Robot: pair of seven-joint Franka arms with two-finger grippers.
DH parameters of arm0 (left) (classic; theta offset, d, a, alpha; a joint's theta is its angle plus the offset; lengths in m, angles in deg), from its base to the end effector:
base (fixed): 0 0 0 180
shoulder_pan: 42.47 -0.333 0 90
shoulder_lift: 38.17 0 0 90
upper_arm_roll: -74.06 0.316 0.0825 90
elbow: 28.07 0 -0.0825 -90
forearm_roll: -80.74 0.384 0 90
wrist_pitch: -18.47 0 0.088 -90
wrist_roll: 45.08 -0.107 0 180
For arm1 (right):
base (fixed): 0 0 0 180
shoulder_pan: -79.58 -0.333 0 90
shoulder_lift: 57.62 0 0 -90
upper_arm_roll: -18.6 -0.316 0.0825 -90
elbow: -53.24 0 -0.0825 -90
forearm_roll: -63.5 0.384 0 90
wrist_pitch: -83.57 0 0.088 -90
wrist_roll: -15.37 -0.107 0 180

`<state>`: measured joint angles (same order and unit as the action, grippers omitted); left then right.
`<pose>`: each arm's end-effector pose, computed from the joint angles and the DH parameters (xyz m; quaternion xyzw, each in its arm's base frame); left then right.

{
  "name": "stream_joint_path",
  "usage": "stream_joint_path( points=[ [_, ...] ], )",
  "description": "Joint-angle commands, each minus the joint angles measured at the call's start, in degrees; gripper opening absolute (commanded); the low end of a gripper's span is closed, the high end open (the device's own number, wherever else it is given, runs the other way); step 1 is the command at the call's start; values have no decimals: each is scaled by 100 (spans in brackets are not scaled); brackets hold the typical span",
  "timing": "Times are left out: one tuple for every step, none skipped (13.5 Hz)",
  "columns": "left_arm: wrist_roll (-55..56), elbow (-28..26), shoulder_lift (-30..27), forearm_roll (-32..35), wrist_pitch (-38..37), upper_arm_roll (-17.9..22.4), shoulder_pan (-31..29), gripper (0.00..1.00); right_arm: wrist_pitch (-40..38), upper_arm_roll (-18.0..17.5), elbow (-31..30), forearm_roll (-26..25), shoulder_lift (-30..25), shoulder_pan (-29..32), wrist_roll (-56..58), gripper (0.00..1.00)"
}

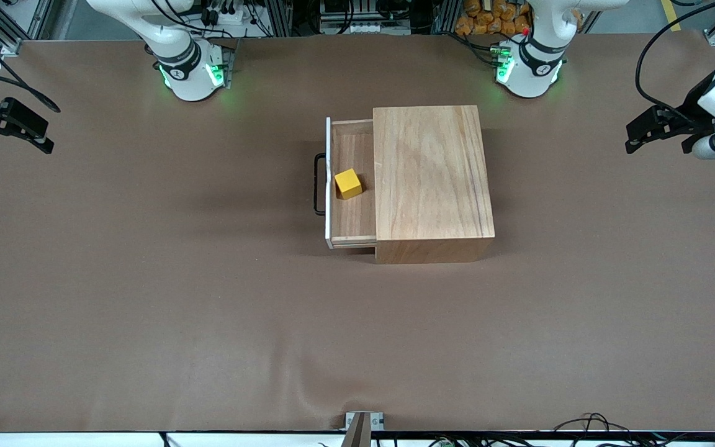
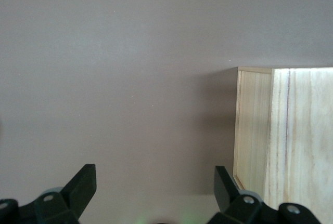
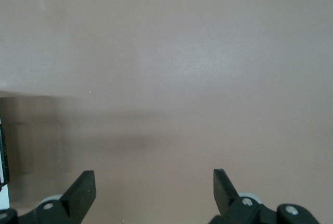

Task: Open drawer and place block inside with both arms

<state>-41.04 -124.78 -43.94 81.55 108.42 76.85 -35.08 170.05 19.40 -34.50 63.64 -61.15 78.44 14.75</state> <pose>0.5203 -0.0390 0.6233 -0.9999 0.0051 0.0083 0.0053 0.5288 0.0031 0.6709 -0.9998 0.0023 -0.0198 0.0018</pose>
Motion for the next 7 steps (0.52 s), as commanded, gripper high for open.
stream_joint_path(
  points=[
    [61, 196, 41, -55, -196, -25, -27, 100, -52, -44, 20, -76, -17, 79, 80, 100],
    [61, 319, 41, -55, -344, -25, -10, 100, -52, -44, 20, -76, -8, 88, 80, 100],
    [61, 442, 50, -55, -468, -25, -1, 100, -52, -44, 20, -76, -8, 79, 88, 100],
    [61, 513, 59, -55, -556, -25, -1, 100, -43, -44, 20, -76, 1, 70, 89, 100],
    [61, 522, 50, -55, -592, -25, -10, 100, -43, -44, 20, -67, 19, 70, 89, 100],
    [61, 522, 50, -55, -609, -25, -10, 100, -43, -44, 29, -32, 27, 79, 89, 100],
    [61, 522, 50, -55, -618, -25, -19, 100, -43, -44, 29, -15, 28, 88, 89, 100]
  ],
)
